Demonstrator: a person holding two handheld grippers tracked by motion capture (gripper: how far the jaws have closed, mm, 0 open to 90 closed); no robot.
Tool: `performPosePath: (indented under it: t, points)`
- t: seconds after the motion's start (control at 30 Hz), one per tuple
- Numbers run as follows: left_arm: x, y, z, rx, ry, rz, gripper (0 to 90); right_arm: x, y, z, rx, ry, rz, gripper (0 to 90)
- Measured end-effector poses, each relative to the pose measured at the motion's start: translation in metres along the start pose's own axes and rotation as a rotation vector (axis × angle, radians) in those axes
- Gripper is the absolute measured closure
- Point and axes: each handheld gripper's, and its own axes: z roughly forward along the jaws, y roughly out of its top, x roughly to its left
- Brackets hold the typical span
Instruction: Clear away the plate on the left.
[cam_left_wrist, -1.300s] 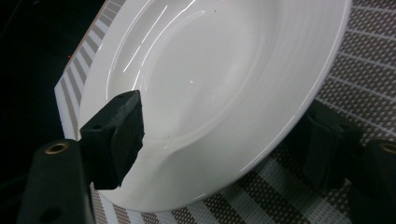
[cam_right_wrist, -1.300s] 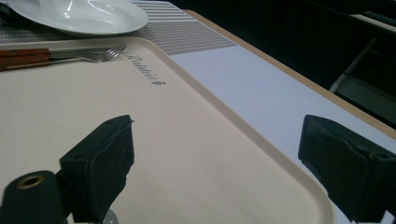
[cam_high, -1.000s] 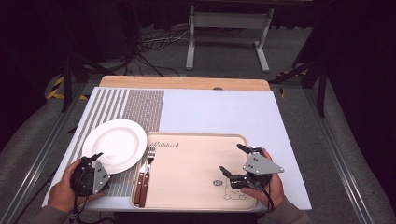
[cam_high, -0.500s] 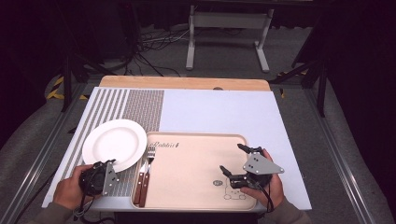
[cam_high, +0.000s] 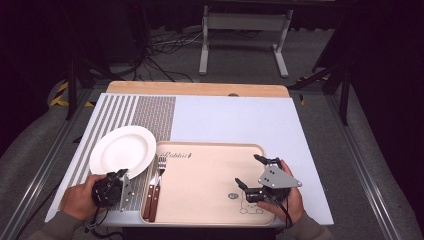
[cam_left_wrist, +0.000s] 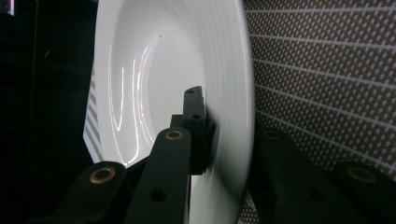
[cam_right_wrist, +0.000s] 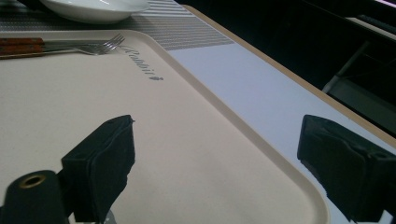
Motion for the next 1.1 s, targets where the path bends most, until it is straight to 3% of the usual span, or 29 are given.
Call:
performPosePath:
  t: [0.1, 0.33, 0.43, 0.5, 0.6, 0.7, 1.0, 1.1]
  points:
    - [0.001, 0.000, -0.002, -0.009, 0.014, -0.026, 82.5, -0.001, 0.000, 0.000, -0.001, -0.005, 0.002, 12.3]
    - [0.000, 0.001, -0.002, 0.014, 0.066, -0.025, 82.3, -0.001, 0.000, -0.001, -0.007, -0.013, 0.004, 12.3]
    - [0.001, 0.001, -0.006, 0.020, 0.087, -0.055, 82.4, -0.002, 0.000, -0.002, -0.011, -0.014, 0.010, 12.3]
    - [0.003, 0.002, -0.007, 0.011, 0.096, -0.039, 82.4, -0.002, 0.000, -0.002, -0.013, -0.016, 0.012, 12.3]
    - [0.005, 0.003, -0.011, 0.005, 0.109, -0.064, 82.4, -0.003, 0.000, -0.003, -0.016, -0.020, 0.013, 12.3]
    - [0.007, 0.005, -0.013, -0.003, 0.123, -0.047, 82.4, -0.003, 0.000, -0.003, -0.018, -0.021, 0.013, 12.3]
    - [0.013, 0.012, -0.021, -0.033, 0.138, -0.063, 82.3, -0.004, 0.000, -0.003, -0.023, -0.028, 0.018, 12.3]
    - [0.016, 0.018, -0.024, -0.040, 0.156, -0.040, 82.2, -0.003, 0.000, -0.003, -0.022, -0.025, 0.016, 12.3]
